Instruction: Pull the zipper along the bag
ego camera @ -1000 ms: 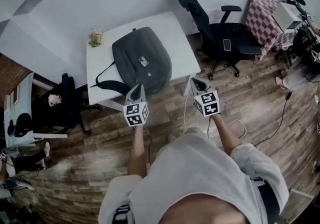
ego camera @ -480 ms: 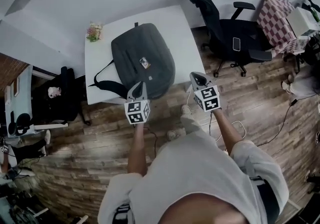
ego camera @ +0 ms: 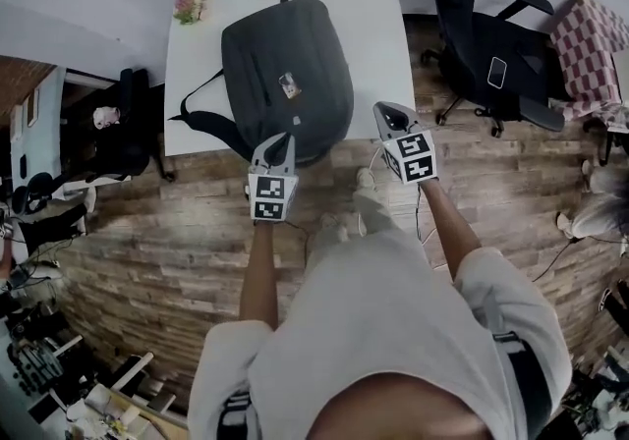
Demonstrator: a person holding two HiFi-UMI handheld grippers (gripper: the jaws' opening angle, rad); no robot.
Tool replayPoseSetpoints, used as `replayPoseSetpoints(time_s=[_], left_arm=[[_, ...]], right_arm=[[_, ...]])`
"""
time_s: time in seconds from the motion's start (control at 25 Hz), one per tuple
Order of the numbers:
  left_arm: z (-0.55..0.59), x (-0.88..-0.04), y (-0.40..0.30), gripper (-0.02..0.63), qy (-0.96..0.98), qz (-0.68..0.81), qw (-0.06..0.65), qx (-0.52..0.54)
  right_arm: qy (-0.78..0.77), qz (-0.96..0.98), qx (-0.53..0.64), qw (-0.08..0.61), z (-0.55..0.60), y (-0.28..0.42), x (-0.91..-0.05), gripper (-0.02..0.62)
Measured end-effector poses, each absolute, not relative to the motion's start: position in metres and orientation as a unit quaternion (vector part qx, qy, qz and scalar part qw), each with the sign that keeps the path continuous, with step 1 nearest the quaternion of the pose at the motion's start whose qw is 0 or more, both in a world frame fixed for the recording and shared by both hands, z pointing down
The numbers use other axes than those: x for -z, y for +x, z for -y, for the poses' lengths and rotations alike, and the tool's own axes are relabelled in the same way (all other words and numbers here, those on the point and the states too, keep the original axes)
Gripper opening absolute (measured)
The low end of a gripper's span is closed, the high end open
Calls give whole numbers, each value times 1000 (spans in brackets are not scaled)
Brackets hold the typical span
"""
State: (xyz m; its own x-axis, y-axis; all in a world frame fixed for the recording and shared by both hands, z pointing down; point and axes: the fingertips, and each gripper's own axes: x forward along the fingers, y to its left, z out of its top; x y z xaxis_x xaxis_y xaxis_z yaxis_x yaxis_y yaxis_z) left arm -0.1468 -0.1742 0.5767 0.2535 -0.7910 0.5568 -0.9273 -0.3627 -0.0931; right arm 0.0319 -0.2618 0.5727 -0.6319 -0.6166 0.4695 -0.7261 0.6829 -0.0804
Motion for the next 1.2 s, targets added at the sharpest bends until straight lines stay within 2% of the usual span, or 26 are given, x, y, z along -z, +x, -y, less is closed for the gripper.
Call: replayPoseSetpoints(time_s=[0.2,0.4,0.64,0.68,0.76,0.88,1.12,1.2], left_arm=[[168,-604,-130,26,789,498,107,-345],[158,-631,-115,28,800,393,54,-451],[156,-640,-107,31,823,328,42,-462],[154,-642,-106,40,828,319,46,-459],[151,-650,-106,193,833,302,55,-460],[152,-663,-111,229,831,286,57,-475],[155,-677,-111,214,826,273,56,-489],[152,-678,-109,127,830,261,51,-490]], right_arm=[[349,901,-138,218,277,25,-591,14],[342,900,-145,228,288,23,-604,14],[348,890,-144,256,297,15,-618,14],[348,889,-140,261,298,14,-620,14],[348,887,-132,273,302,10,-625,14],[346,886,-112,289,314,3,-631,14],[313,883,-64,343,338,-7,-655,14],[291,883,-50,364,344,-15,-665,38]])
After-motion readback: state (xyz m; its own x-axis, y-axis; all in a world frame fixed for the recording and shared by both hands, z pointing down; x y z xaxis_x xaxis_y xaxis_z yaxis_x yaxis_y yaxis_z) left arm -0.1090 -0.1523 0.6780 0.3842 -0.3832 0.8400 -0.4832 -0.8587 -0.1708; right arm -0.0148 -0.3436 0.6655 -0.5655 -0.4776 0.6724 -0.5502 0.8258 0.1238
